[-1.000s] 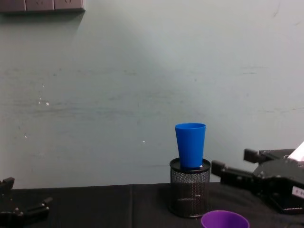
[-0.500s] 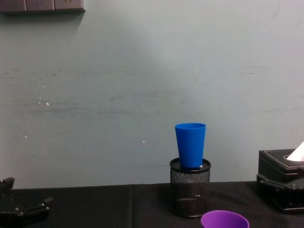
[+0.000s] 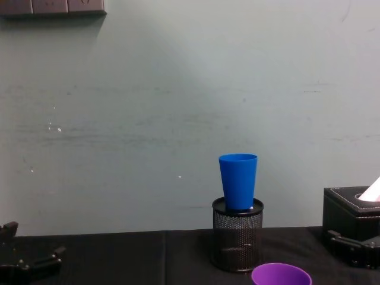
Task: Pick up one cup with a gripper and tap it against the other cup.
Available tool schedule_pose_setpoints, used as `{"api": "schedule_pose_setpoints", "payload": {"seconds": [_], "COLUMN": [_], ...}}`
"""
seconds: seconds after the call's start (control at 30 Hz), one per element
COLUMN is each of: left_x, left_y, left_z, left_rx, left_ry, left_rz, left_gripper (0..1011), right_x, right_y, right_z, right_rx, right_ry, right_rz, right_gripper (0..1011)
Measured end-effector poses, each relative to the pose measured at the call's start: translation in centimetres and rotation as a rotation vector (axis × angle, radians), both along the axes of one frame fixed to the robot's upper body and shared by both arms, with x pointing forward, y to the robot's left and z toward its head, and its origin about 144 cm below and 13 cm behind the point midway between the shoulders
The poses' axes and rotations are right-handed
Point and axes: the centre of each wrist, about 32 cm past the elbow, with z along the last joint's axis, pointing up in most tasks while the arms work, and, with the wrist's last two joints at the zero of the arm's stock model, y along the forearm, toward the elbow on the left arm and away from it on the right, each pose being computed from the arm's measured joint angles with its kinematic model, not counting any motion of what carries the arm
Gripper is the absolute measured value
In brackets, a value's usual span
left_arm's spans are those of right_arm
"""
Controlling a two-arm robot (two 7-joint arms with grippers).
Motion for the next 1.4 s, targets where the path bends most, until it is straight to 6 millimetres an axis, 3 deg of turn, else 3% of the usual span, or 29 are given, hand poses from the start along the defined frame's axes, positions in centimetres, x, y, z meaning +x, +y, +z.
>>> {"api": "schedule_pose_setpoints", "payload": {"seconds": [1.4], "left_x": [0.00], "left_y": [0.00], "left_z": [0.00], "left_rx": [0.000], "left_ry": [0.000], "left_rz": [0.000], "left_gripper": [1000], "right_x": [-0.03], "right_y": [0.12], "right_z": [-0.02], "right_rx": [-0.007], "right_ry": [-0.002], "right_rz": [-0.007], "right_gripper": [1000]}}
